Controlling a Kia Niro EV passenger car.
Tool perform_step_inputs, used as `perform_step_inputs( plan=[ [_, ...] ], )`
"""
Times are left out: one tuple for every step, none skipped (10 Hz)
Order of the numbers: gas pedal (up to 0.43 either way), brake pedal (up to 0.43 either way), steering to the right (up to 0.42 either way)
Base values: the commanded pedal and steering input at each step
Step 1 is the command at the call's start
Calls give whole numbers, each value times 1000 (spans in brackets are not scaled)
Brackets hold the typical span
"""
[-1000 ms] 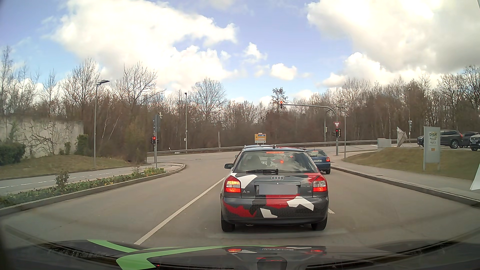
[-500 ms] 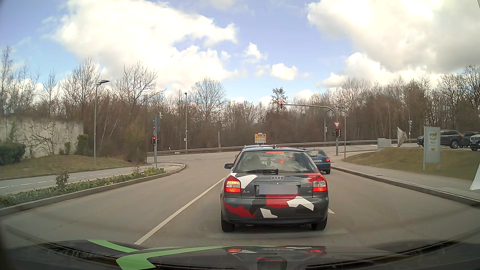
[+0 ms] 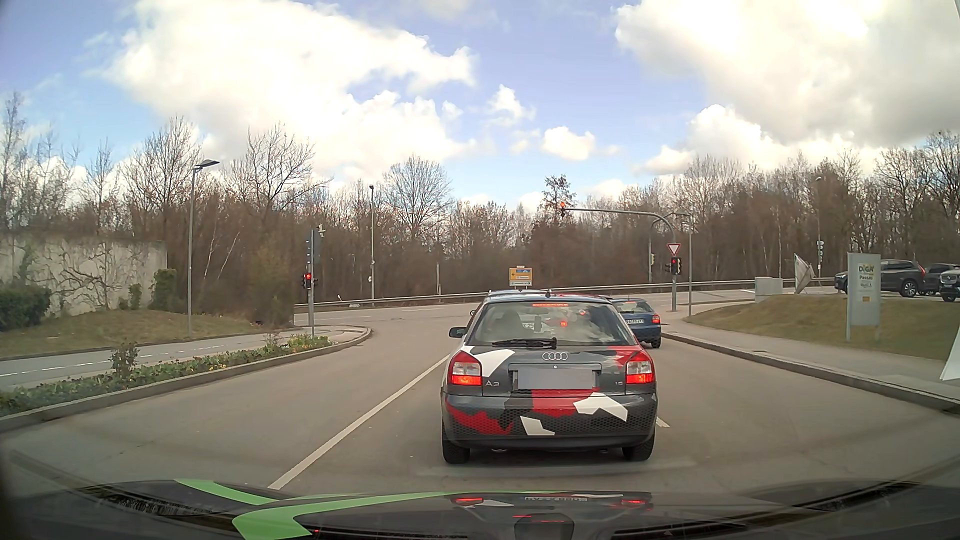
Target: Follow the waypoints while adhering to traffic rules and regulations
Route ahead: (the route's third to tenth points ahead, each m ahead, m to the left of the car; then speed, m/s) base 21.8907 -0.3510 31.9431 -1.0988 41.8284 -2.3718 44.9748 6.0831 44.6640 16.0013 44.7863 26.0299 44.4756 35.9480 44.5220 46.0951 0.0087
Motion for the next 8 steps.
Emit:
perform_step_inputs(
  plan=[
    [0,311,19],
    [0,311,19],
    [0,311,19],
    [0,311,19],
    [0,311,19],
    [0,311,19],
    [0,311,19],
    [0,311,19]
  ],
)
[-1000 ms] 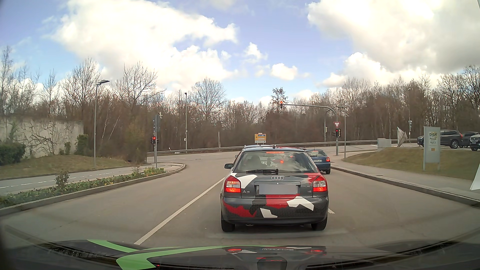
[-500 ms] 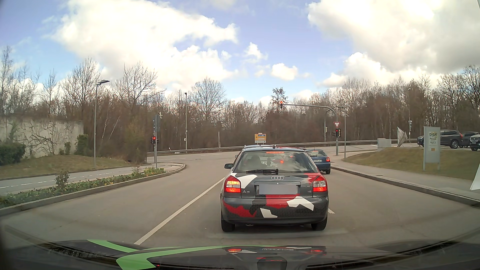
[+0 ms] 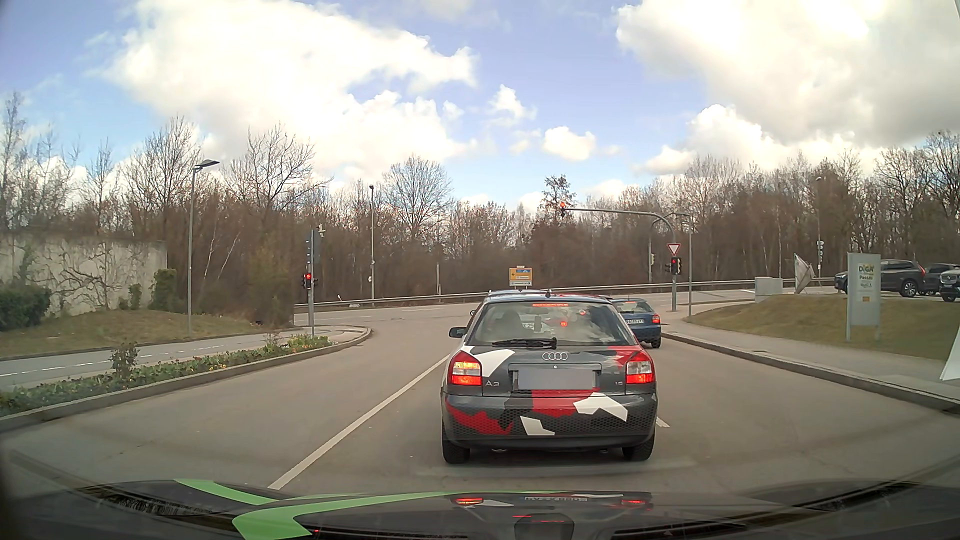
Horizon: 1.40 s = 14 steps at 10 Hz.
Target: Follow the waypoints while adhering to traffic rules and regulations
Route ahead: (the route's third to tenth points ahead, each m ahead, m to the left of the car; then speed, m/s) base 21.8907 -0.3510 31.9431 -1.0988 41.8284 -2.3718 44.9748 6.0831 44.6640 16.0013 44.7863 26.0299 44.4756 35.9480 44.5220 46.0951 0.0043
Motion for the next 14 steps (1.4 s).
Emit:
perform_step_inputs(
  plan=[
    [0,311,19],
    [0,311,19],
    [0,311,19],
    [0,311,19],
    [0,311,19],
    [0,311,19],
    [0,311,19],
    [0,311,19],
    [0,311,19],
    [0,311,19],
    [0,311,19],
    [0,317,19],
    [0,317,19],
    [0,317,19]
  ],
)
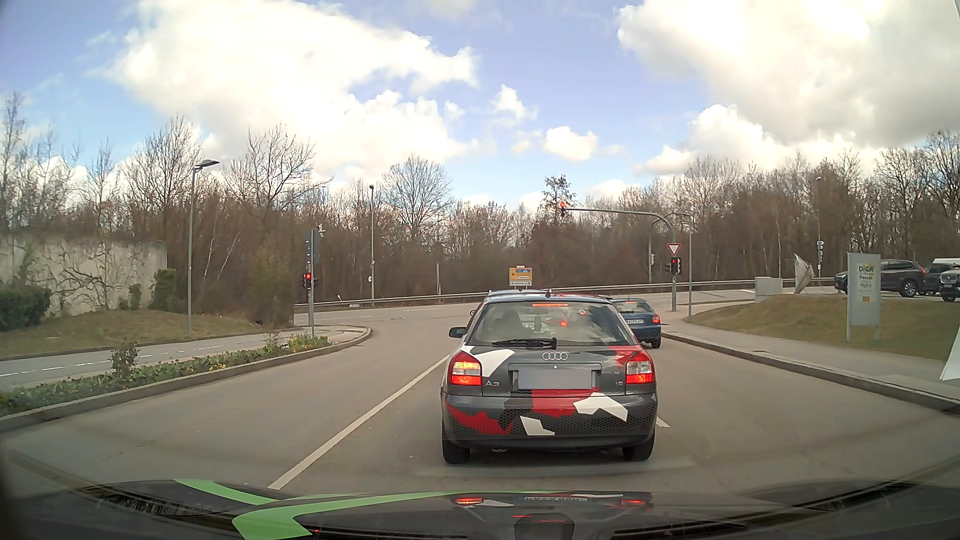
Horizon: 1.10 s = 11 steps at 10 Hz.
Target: Follow the waypoints while adhering to traffic rules and regulations
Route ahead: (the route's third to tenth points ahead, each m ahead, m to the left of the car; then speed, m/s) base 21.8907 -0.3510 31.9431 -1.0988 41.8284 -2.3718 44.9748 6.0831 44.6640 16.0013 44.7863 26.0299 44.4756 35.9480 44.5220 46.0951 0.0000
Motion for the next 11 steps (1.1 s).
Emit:
perform_step_inputs(
  plan=[
    [0,317,19],
    [0,317,19],
    [0,317,19],
    [0,317,19],
    [0,317,19],
    [0,317,19],
    [0,317,19],
    [0,317,19],
    [0,317,19],
    [0,317,19],
    [0,317,19]
  ],
)
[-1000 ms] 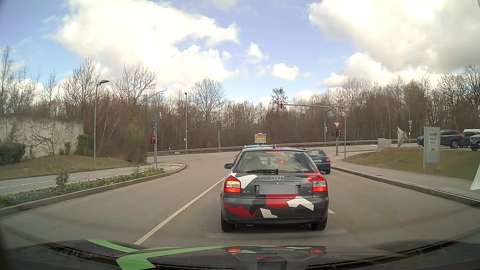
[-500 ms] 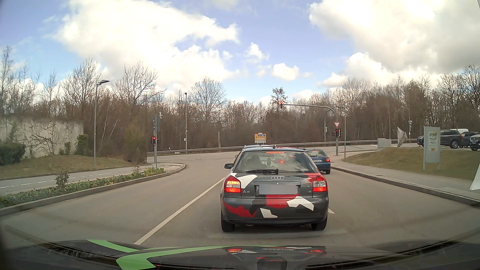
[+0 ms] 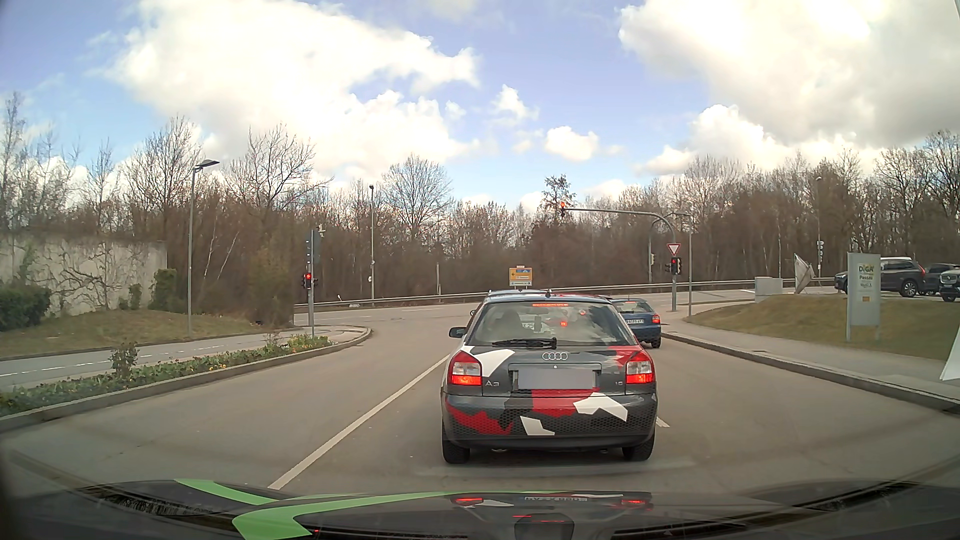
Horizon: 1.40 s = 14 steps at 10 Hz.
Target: Follow the waypoints while adhering to traffic rules and regulations
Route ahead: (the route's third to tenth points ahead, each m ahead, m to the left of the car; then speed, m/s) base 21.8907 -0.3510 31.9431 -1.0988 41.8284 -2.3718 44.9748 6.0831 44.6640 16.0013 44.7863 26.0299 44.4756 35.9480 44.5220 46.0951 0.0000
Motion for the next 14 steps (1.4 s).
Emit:
perform_step_inputs(
  plan=[
    [0,317,19],
    [0,317,19],
    [0,317,19],
    [0,317,19],
    [0,317,19],
    [0,317,19],
    [0,323,19],
    [0,317,19],
    [0,317,19],
    [0,317,19],
    [0,317,19],
    [0,317,19],
    [0,317,19],
    [0,317,19]
  ],
)
